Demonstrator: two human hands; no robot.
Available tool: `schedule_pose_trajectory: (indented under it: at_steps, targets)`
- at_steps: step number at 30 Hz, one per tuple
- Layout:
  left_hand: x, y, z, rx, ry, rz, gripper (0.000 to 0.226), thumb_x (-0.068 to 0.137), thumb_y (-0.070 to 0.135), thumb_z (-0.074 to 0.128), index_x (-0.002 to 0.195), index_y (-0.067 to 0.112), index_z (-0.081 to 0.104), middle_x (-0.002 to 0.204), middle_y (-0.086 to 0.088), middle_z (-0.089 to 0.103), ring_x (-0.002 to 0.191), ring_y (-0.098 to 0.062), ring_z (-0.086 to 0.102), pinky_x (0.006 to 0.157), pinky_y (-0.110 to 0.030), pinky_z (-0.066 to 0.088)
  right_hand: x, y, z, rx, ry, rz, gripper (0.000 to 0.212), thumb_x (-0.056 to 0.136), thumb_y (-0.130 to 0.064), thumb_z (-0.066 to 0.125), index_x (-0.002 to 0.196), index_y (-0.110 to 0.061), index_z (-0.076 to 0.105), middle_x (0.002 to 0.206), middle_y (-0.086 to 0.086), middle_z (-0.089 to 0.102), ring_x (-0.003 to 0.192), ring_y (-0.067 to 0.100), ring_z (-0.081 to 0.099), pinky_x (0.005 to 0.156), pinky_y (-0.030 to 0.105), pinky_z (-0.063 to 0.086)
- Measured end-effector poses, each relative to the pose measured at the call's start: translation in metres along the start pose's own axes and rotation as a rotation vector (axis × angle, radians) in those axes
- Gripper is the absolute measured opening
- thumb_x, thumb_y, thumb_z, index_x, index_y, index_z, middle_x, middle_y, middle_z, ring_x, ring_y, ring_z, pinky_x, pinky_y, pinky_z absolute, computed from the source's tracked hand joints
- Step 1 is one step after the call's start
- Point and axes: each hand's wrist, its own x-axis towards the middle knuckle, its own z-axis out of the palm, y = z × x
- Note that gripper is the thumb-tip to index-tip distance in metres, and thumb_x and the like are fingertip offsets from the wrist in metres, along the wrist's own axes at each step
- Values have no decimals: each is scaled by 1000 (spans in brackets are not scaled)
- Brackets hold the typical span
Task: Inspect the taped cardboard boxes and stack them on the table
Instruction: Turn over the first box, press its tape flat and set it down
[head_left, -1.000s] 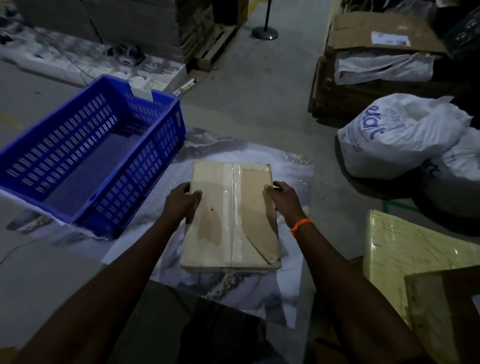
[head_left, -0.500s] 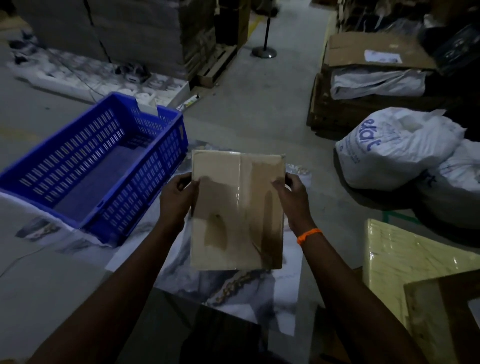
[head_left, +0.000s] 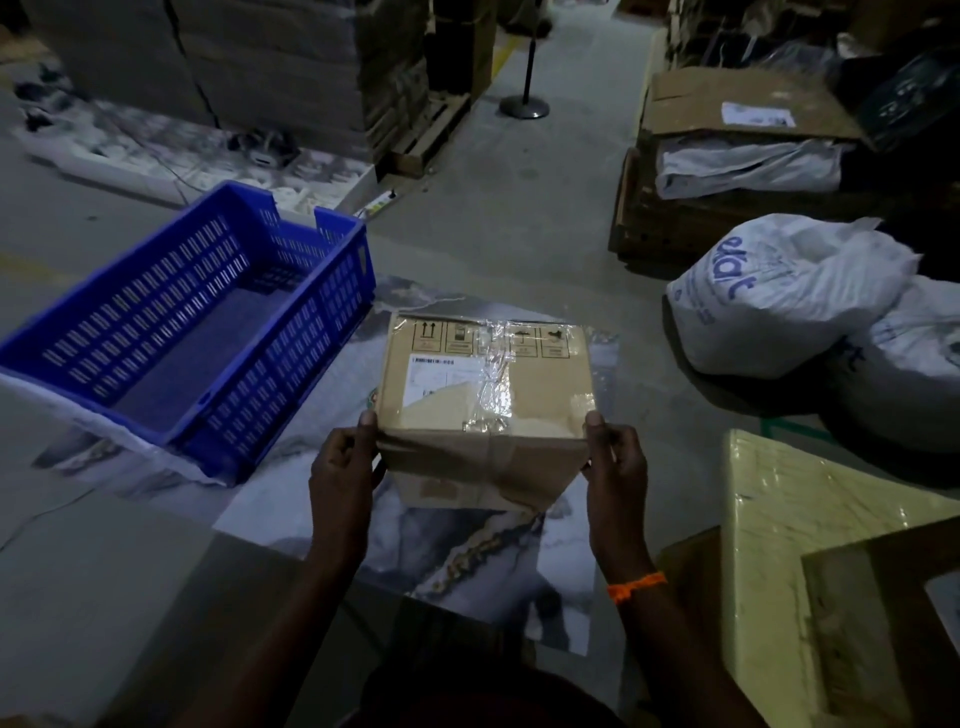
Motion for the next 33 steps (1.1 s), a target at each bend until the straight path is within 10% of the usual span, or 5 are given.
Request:
schedule_pose_trajectory:
  at_steps: [6,11,17,33]
  targets:
    - [6,10,0,181,-19,158,29,100,44,57,116,20,62,116,5,68,112,-8,65,100,-44,54,2,-13,1,-162,11,-171,38,94,-54,61,114,-22,63,111,-3,68,110,21,66,82,14,51]
    - [28,47,23,676,-121,692,39,103,28,57,140,14,54,140,4,53,126,1,47,103,-9,35,19,-43,27,-588,-112,-661,57,104,-44,52,148,-7,50,158,14,44,148,26,41,118,44,40]
    - [55,56,54,1415,-479,794,73,102,55,14,158,11,30,165,-9,28,153,-26,26,121,-49,24,35,-60,64,-1096,-458,-668,86,99,-62,7,162,-7,28,170,13,25,157,26,21,128,47,19]
    - [41,54,36,1377,-550,862,68,104,52,18,152,11,42,159,-11,41,148,-26,35,120,-45,24,17,-61,39,-912,-468,-721,70,105,-53,25,149,-6,52,158,13,48,149,23,41,122,47,33]
